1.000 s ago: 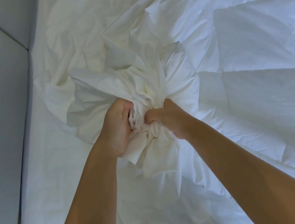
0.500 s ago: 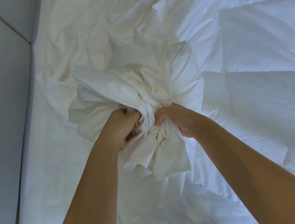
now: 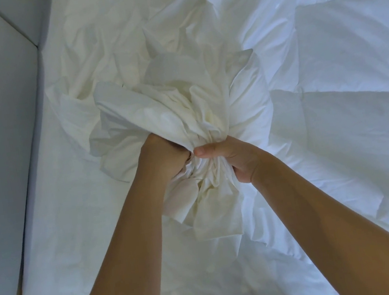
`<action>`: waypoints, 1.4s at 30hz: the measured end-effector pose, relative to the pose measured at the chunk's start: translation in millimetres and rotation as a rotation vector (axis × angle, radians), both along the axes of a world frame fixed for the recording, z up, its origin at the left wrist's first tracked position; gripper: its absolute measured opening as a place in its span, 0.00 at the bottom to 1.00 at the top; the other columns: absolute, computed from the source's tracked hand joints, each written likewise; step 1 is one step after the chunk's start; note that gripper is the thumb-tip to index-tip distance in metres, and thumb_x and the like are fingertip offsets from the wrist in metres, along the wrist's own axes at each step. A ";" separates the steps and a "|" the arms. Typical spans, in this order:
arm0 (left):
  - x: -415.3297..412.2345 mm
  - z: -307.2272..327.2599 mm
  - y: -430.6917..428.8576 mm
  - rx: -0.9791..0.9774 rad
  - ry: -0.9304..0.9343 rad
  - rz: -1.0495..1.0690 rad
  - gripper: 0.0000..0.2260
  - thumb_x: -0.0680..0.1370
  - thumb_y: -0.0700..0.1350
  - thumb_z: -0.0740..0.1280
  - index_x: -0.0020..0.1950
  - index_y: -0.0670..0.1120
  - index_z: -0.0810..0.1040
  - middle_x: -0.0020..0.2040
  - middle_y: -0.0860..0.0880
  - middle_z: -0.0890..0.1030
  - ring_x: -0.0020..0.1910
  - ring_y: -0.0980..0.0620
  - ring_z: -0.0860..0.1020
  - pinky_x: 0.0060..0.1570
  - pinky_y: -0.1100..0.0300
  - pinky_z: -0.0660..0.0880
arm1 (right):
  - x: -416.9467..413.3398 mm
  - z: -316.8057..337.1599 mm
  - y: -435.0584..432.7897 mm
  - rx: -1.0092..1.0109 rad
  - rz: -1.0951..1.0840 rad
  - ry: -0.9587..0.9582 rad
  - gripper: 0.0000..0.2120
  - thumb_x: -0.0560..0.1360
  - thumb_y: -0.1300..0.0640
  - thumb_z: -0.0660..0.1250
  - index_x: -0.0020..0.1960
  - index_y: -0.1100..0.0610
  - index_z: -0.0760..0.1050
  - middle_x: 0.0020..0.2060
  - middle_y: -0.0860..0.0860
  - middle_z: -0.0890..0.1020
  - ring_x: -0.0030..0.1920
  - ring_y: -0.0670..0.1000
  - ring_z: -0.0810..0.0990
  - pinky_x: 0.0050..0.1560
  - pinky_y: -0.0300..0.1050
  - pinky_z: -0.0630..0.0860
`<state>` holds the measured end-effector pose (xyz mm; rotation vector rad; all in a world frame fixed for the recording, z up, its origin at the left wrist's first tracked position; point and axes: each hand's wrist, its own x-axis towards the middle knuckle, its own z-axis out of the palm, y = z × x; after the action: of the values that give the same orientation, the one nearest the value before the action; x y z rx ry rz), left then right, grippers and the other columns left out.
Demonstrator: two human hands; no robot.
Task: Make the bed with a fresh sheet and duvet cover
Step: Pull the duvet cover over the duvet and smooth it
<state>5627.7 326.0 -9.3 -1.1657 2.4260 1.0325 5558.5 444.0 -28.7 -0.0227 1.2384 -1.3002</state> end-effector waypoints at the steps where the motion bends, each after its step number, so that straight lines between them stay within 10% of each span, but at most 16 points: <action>1: -2.3 2.8 1.1 0.019 -0.009 0.040 0.13 0.77 0.41 0.65 0.61 0.40 0.74 0.53 0.43 0.78 0.57 0.42 0.75 0.53 0.59 0.70 | -2.0 0.7 -0.7 0.016 -0.007 -0.024 0.25 0.59 0.58 0.73 0.57 0.53 0.76 0.43 0.46 0.85 0.50 0.49 0.82 0.55 0.44 0.76; 7: -18.3 11.3 2.9 0.147 0.034 0.084 0.05 0.75 0.37 0.64 0.42 0.45 0.71 0.36 0.49 0.73 0.40 0.45 0.76 0.40 0.60 0.71 | -11.7 1.0 -0.9 0.007 -0.103 -0.126 0.10 0.60 0.58 0.70 0.41 0.57 0.82 0.36 0.53 0.84 0.39 0.53 0.83 0.46 0.48 0.78; 14: 9.3 18.1 -12.8 0.938 0.222 0.503 0.11 0.72 0.29 0.59 0.43 0.40 0.79 0.36 0.45 0.80 0.36 0.49 0.80 0.33 0.60 0.78 | -15.6 -0.3 2.0 -0.052 -0.089 -0.109 0.11 0.60 0.60 0.70 0.42 0.58 0.81 0.37 0.53 0.84 0.41 0.54 0.83 0.48 0.48 0.79; 23: 10.3 -0.8 -4.3 0.626 0.122 0.349 0.05 0.71 0.44 0.72 0.46 0.46 0.81 0.42 0.46 0.85 0.44 0.47 0.83 0.51 0.51 0.79 | -8.0 -5.3 2.3 -0.018 -0.110 -0.095 0.13 0.60 0.59 0.69 0.44 0.60 0.80 0.38 0.55 0.83 0.41 0.54 0.83 0.49 0.48 0.79; 42: 17.5 -12.8 1.2 0.612 0.267 0.377 0.08 0.73 0.37 0.68 0.34 0.46 0.77 0.26 0.54 0.77 0.28 0.59 0.77 0.33 0.64 0.73 | -6.5 -7.8 7.0 -0.049 -0.155 -0.158 0.09 0.59 0.61 0.66 0.34 0.56 0.84 0.33 0.53 0.83 0.35 0.52 0.83 0.41 0.44 0.81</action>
<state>5645.2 327.2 -22.1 -1.3288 1.8429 1.9748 5552.0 451.0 -36.4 0.1411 1.0904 -1.4379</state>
